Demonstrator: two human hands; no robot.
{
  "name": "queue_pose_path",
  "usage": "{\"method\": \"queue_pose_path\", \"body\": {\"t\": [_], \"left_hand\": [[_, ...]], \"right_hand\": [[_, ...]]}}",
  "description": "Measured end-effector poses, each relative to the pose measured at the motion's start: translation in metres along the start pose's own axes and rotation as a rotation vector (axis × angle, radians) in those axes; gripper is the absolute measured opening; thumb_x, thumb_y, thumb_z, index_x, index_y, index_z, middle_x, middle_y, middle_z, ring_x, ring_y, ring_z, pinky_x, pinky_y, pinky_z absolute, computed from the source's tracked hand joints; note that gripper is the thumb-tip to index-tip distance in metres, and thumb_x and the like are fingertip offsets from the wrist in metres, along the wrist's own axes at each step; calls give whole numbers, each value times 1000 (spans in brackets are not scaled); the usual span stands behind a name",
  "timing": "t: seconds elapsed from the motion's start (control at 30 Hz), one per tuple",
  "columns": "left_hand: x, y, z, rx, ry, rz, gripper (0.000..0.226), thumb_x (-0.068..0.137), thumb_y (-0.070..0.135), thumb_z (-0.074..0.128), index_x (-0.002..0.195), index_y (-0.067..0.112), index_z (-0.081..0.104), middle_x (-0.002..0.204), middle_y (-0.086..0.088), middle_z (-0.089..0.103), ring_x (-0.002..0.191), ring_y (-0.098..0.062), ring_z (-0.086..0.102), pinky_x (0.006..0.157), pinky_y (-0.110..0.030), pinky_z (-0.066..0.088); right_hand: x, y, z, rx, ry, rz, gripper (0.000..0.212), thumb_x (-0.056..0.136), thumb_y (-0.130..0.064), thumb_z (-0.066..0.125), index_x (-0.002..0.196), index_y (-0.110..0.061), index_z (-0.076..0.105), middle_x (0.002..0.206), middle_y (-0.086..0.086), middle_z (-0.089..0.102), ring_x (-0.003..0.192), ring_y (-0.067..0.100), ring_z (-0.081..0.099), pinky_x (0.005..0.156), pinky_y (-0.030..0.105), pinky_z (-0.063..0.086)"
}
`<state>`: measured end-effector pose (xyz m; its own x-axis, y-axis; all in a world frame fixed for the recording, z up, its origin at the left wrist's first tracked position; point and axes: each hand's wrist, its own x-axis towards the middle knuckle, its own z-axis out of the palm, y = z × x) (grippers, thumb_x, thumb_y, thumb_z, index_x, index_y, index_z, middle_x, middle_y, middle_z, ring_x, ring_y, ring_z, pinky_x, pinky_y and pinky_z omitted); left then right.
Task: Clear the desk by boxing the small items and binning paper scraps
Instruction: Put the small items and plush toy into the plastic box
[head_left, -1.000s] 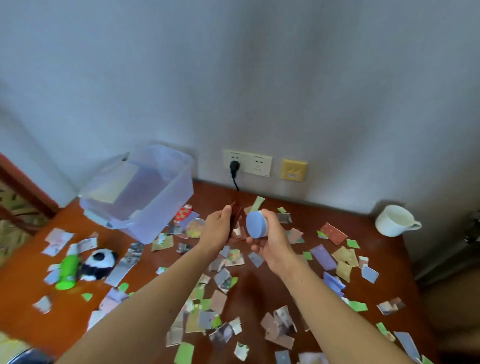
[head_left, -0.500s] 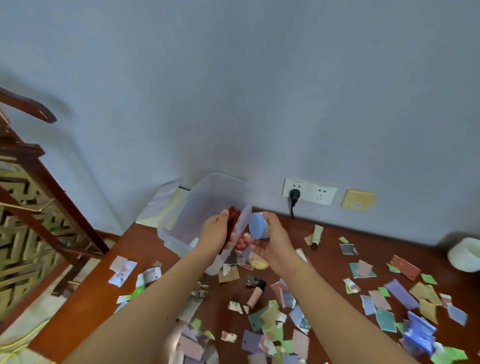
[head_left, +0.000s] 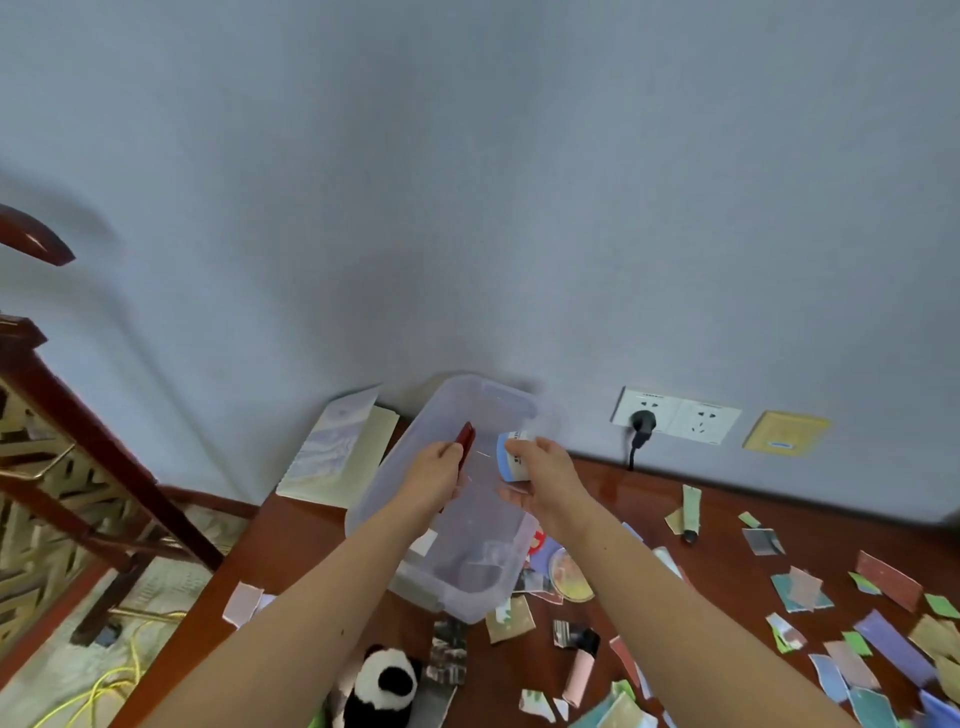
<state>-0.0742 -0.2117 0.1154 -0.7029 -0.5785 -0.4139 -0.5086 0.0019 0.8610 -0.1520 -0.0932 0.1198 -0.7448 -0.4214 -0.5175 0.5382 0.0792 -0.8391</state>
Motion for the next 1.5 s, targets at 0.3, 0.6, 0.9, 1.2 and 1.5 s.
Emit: {"method": "queue_pose_path", "body": {"t": [0.3, 0.6, 0.9, 1.2, 1.5], "left_hand": [[87, -33, 7, 0, -106, -85, 38, 102, 12, 36, 136, 11, 53, 89, -11, 65, 76, -24, 60, 62, -24, 41], [138, -56, 25, 36, -87, -113, 25, 98, 11, 45, 119, 11, 59, 116, -21, 63, 112, -38, 58, 95, -45, 48], [164, -71, -6, 82, 13, -136, 31, 94, 15, 49, 124, 10, 56, 112, -13, 65, 100, -30, 63, 85, -38, 52], [163, -69, -11, 51, 89, -144, 35, 95, 16, 49, 129, 8, 54, 121, -14, 63, 110, -31, 59, 91, -37, 47], [160, -75, -22, 150, 35, -168, 51, 87, 2, 53, 136, 10, 45, 123, -11, 61, 117, -29, 56, 97, -36, 46]], "right_hand": [[90, 14, 25, -174, 93, 130, 41, 89, -15, 63, 123, -16, 42, 114, 9, 51, 99, 25, 55, 83, 42, 53], [153, 43, 31, -364, 146, 216, 62, 87, -18, 65, 140, -18, 34, 122, 9, 51, 102, 24, 51, 76, 33, 44], [187, 44, 65, -635, 87, 181, 61, 81, -19, 67, 136, -16, 40, 129, 13, 49, 118, 32, 49, 96, 40, 47], [200, 43, 79, -802, 44, 213, 65, 78, -25, 67, 135, -19, 38, 133, 13, 45, 120, 37, 46, 100, 50, 45], [202, 48, 92, -1116, -35, 132, 63, 81, -15, 65, 137, -7, 36, 140, 17, 39, 126, 35, 43, 98, 33, 42]]}}
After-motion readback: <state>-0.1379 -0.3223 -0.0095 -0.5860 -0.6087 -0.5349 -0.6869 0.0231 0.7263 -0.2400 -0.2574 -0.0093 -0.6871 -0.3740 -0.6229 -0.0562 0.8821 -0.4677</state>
